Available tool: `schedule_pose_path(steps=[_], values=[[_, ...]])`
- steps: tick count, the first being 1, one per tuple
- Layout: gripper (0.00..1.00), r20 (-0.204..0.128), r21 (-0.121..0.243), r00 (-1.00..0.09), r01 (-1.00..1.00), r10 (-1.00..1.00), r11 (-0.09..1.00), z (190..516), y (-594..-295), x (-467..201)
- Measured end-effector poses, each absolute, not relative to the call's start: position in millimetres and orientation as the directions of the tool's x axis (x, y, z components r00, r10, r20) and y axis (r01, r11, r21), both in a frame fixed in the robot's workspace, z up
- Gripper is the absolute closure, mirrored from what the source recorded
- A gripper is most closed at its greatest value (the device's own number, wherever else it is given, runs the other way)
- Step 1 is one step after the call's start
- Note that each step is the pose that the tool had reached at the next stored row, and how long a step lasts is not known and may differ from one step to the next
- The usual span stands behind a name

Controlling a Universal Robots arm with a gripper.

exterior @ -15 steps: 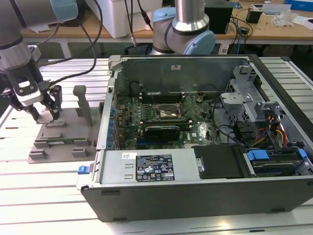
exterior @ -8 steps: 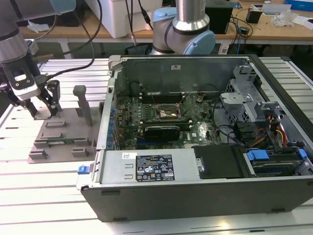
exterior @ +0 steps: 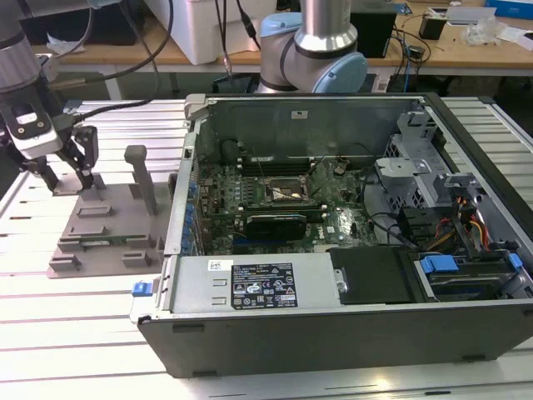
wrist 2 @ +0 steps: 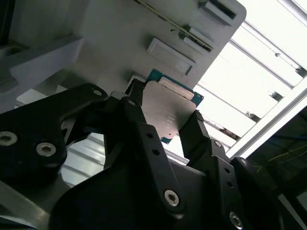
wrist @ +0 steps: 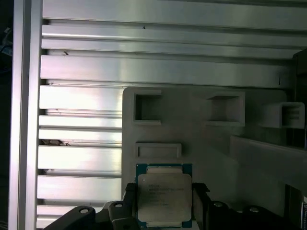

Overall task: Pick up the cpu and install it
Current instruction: 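Pick up the cpu and move it towards the insertion slot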

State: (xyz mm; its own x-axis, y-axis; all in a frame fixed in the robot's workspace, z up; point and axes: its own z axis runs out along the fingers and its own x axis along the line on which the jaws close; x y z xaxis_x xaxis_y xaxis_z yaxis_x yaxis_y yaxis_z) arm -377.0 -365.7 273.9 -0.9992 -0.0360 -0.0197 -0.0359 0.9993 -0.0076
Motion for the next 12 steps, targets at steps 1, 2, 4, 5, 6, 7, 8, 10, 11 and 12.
schedule_pose_path(steps=[1,2,4,5,6,7,8,10,11,12], values=[[0.46,-0.020,-0.008,-0.999,-0.036,-0.036,0.999,279,-366,-377],[0.46,-0.020,-0.008,-0.999,-0.036,-0.036,0.999,281,-366,-377],[0.46,-0.020,-0.008,-0.999,-0.036,-0.036,0.999,286,-366,-377],[0.46,-0.020,-0.008,-0.999,-0.036,-0.036,0.999,288,-366,-377],[0.46,-0.020,-0.008,-0.999,-0.036,-0.036,0.999,291,-366,-377],[0.46,-0.020,-0.008,-0.999,-0.036,-0.036,0.999,294,-366,-377],[0.46,-0.020,-0.008,-0.999,-0.036,-0.036,0.999,298,-366,-377],[0.46,-0.020,-0.008,-0.999,-0.036,-0.036,0.999,304,-366,-377],[0.46,-0.020,-0.008,-0.999,-0.036,-0.036,0.999,306,-366,-377],[0.46,-0.020,-0.008,-0.999,-0.036,-0.036,0.999,308,-366,-377]])
